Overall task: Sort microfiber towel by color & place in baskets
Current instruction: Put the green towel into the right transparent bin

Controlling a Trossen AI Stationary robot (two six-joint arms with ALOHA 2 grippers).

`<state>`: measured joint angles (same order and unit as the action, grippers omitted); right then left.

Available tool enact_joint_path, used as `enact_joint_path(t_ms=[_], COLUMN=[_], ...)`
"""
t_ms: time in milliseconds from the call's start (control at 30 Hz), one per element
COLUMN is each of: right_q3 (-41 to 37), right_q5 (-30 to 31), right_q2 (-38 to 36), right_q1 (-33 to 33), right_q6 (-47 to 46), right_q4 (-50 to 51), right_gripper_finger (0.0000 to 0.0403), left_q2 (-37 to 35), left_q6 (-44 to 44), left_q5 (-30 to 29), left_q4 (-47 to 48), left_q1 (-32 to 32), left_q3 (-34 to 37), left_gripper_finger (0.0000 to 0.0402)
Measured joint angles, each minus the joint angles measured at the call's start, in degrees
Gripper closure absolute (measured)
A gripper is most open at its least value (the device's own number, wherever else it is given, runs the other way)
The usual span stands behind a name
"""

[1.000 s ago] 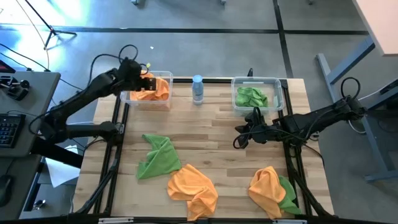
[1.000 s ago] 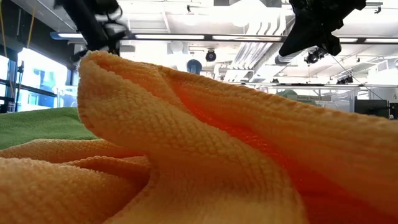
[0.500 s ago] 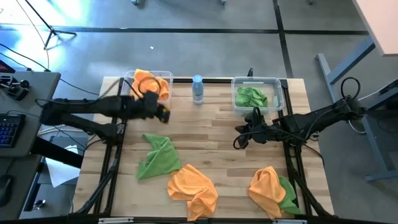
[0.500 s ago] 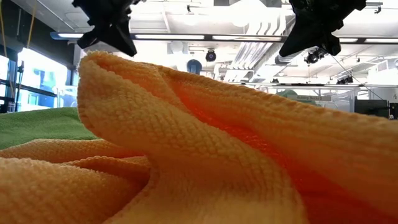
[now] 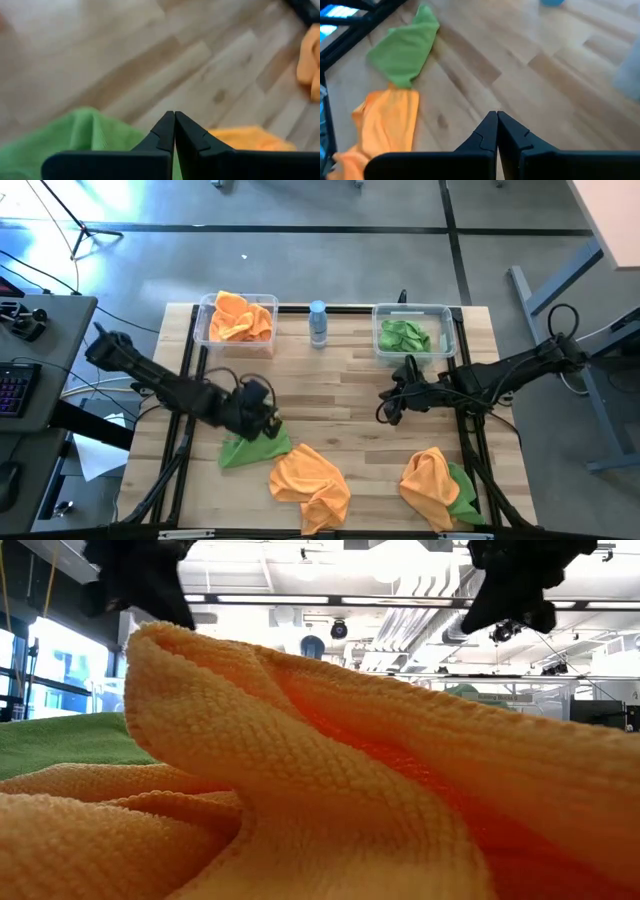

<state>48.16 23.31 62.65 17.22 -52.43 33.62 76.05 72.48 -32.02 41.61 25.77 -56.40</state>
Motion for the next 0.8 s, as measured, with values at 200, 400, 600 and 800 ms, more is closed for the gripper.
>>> enact_joint_path(t_ms=[200, 400, 600, 800], right_q3=[0.2, 2.9, 5.1, 5.2], right_q5=[-1.0, 0.0, -0.3, -1.5], right_q2=[0.4, 5.6, 10.6, 12.4], right_q1=[4.4, 6.9, 7.7, 7.7], right_q6=[-3.7, -3.0, 0.6, 1.0], right_q4=[1.4, 1.7, 2.0, 3.3], right_gripper_finger=[0.0403, 0.0403, 0.0403, 0.0403], left_q2=[4.1, 4.9, 4.9, 4.9], left_q6=[0.4, 4.6, 11.4, 11.9], left_q5=[0.4, 3.2, 6.1, 6.1], left_q4=[-1.7, 0.6, 5.4, 5.9], left_q1=[5.5, 6.9, 6.4, 5.2], left_q3=[0.0, 0.0, 0.0, 0.0], left_gripper_finger=[0.0401, 0.0401, 0.0401, 0.0378])
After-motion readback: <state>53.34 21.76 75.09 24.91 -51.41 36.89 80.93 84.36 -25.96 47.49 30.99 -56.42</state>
